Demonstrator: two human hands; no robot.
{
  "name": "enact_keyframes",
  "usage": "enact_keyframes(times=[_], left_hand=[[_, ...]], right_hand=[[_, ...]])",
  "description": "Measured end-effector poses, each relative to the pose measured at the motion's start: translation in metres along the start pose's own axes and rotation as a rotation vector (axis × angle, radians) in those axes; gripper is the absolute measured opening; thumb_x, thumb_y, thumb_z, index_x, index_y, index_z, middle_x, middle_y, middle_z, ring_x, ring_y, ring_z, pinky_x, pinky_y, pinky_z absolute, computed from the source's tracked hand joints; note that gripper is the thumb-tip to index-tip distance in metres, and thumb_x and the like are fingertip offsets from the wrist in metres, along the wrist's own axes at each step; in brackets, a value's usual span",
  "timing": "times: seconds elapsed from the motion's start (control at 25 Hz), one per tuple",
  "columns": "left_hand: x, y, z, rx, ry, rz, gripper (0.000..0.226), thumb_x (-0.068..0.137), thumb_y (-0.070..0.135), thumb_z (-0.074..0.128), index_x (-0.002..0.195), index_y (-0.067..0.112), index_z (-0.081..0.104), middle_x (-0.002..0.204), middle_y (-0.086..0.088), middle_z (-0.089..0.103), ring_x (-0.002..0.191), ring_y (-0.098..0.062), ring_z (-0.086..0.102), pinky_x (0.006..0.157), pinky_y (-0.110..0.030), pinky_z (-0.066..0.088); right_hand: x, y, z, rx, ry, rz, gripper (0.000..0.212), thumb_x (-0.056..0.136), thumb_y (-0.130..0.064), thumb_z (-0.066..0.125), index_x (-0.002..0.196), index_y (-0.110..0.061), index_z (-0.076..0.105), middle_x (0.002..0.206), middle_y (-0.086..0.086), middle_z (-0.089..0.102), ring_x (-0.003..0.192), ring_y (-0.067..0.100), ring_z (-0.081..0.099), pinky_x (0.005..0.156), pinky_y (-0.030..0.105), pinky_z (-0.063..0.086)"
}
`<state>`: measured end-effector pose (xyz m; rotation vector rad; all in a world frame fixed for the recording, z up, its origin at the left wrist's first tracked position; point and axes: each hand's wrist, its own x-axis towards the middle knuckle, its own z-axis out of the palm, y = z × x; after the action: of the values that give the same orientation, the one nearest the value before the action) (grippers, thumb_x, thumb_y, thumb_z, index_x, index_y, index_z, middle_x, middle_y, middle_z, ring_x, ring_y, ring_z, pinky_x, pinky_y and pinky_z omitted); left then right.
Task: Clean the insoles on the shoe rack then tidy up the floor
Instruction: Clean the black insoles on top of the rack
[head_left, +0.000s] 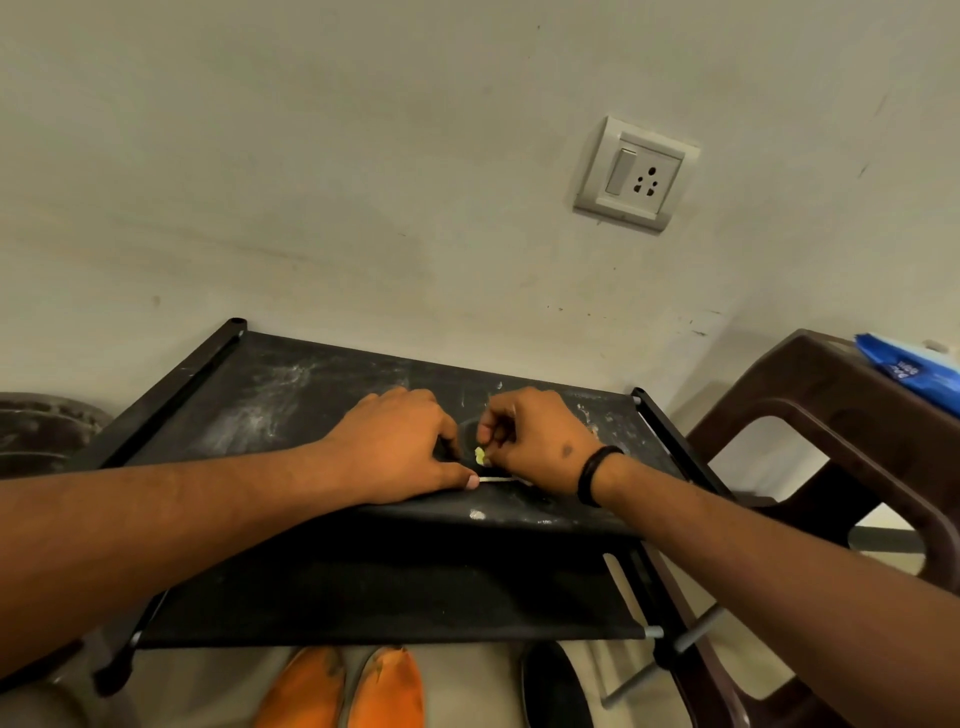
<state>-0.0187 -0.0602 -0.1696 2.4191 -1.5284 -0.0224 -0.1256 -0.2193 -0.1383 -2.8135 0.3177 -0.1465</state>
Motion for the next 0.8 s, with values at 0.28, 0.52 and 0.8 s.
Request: enact_keyframes(times=[0.28,0.52,0.8], left_hand=[[0.002,0.001,-0.001,-0.01,0.001,-0.002,0.046,0.079,0.077,0.058,0.108,0.044,0.072,0.111,0.011,0.059,0.109,-0.015,0.055,0.092,-0.039,0.048],[0.002,0.0,0.0,-0.019,0.028,0.014,0.043,0.079,0.074,0.059,0.105,0.043,0.074,0.103,0.013,0.061,0.103,-0.014,0.057,0.088,-0.038,0.048],[0.004,-0.002,0.001,-0.009,0.039,0.004,0.045,0.078,0.074,0.06,0.102,0.039,0.076,0.098,0.013,0.063,0.1,-0.014,0.058,0.086,-0.037,0.049]], right_hand=[[0.019,0.022,-0.003,-0.147,0.034,0.171,0.013,0.087,-0.006,0.065,0.095,-0.009,0.075,0.099,0.007,0.073,0.09,0.019,0.067,0.084,0.027,0.054],[0.01,0.009,0.001,-0.143,-0.072,0.061,0.014,0.087,-0.01,0.064,0.093,-0.012,0.077,0.094,0.003,0.074,0.087,0.016,0.067,0.081,0.024,0.053],[0.015,0.002,0.014,-0.175,-0.041,0.101,0.014,0.086,-0.011,0.06,0.086,-0.012,0.074,0.086,0.007,0.073,0.08,0.023,0.067,0.077,0.038,0.058]])
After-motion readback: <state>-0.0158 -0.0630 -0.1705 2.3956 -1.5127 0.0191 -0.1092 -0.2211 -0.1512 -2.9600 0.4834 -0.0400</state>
